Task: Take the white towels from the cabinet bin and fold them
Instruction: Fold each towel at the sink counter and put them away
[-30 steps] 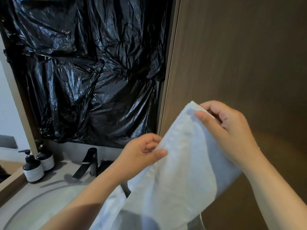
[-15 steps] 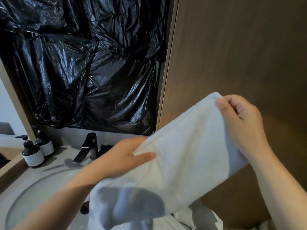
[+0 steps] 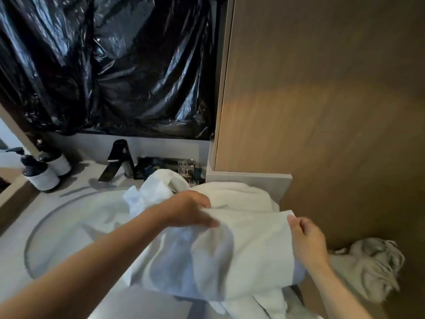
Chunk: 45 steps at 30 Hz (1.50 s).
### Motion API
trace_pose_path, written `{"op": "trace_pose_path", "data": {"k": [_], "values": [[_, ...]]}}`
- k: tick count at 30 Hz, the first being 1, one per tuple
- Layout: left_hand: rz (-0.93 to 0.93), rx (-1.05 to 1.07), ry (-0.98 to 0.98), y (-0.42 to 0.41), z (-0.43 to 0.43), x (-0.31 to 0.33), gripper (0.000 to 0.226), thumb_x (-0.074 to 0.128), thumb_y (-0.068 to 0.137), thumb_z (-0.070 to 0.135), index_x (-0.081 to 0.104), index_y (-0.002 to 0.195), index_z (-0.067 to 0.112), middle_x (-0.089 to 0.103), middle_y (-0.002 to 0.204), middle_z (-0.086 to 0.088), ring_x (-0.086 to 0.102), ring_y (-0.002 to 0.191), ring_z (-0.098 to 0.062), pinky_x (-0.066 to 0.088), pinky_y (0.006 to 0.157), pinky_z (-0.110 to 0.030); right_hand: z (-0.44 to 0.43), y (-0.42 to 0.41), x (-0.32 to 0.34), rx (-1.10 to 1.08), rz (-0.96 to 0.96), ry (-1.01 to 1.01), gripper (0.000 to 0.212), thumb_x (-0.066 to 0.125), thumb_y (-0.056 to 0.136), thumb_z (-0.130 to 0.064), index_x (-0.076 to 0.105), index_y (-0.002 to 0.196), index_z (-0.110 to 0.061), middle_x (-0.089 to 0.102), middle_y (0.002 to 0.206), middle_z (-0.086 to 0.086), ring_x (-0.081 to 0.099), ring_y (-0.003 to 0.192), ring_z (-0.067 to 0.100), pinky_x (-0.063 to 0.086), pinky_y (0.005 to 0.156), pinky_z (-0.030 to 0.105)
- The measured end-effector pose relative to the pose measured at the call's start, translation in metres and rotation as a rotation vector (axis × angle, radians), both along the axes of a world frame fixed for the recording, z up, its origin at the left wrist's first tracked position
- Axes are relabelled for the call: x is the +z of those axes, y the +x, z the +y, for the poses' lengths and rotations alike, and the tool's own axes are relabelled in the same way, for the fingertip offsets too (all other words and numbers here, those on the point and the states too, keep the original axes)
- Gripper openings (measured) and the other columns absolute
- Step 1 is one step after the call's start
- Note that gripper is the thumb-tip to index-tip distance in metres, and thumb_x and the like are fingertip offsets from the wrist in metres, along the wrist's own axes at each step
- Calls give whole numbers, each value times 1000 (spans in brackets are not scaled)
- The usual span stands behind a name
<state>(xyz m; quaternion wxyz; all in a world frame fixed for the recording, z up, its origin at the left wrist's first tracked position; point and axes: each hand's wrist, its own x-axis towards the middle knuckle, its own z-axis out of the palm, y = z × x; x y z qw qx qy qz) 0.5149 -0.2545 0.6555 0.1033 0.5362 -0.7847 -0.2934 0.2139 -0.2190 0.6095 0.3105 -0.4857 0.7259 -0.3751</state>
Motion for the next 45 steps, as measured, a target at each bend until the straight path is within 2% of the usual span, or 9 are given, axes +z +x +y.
{"op": "trace_pose_path", "data": {"k": [6,11,16,21,28,32,35,41,45], "values": [[-65,-1,-308,10,6,12,32,76,73,50,62,97,34,65,93,10,55,82,-7,46,73,-25,-4,0,-18,-17,78,29,22,48,101,-26,59,90,-11,64,86,4,60,85,28,40,61,30],[30,123,-511,33,43,12,34,70,76,49,66,94,20,59,90,9,52,82,-7,45,70,-24,-4,19,-1,145,257,-44,36,55,98,-22,56,131,-8,54,130,7,50,121,25,36,96,28],[40,385,-432,59,79,12,37,73,74,51,60,103,32,51,94,24,53,85,1,51,69,-23,-3,59,23,437,374,-242,40,45,91,-38,67,115,-15,61,118,-1,52,114,21,34,102,27],[176,644,-66,79,111,-6,74,58,47,89,57,101,38,59,95,16,59,83,-1,55,73,-28,-1,100,25,724,341,-150,34,50,95,-40,64,121,-22,60,121,-9,53,112,15,41,102,34],[290,749,107,78,147,-28,30,80,64,44,67,80,22,69,75,5,67,68,-9,57,69,-38,3,127,19,788,381,-136,49,50,97,-43,46,141,-23,46,140,-6,41,129,13,33,112,32],[397,728,-41,77,155,-29,14,71,85,22,69,72,23,67,65,16,63,64,3,45,61,-10,4,135,17,753,378,-178,43,51,98,-41,49,138,-25,47,133,-7,45,124,14,37,107,29],[704,811,2,82,157,-30,15,66,88,13,77,81,20,75,79,3,69,74,-7,52,68,-16,5,148,24,779,347,-214,45,47,96,-48,51,135,-25,47,130,-12,45,122,11,36,106,28],[891,855,55,90,175,-44,12,79,77,28,75,83,18,75,85,-9,70,83,-24,55,78,-32,-5,181,32,900,457,-122,62,36,92,-65,55,134,-23,57,129,-4,48,122,17,30,110,34],[1039,850,219,94,165,-54,57,77,67,57,71,106,17,69,117,-3,64,111,-19,47,100,-42,-24,207,34,917,391,-74,25,56,95,-40,71,102,-21,68,94,-1,60,93,21,42,90,37]]}}
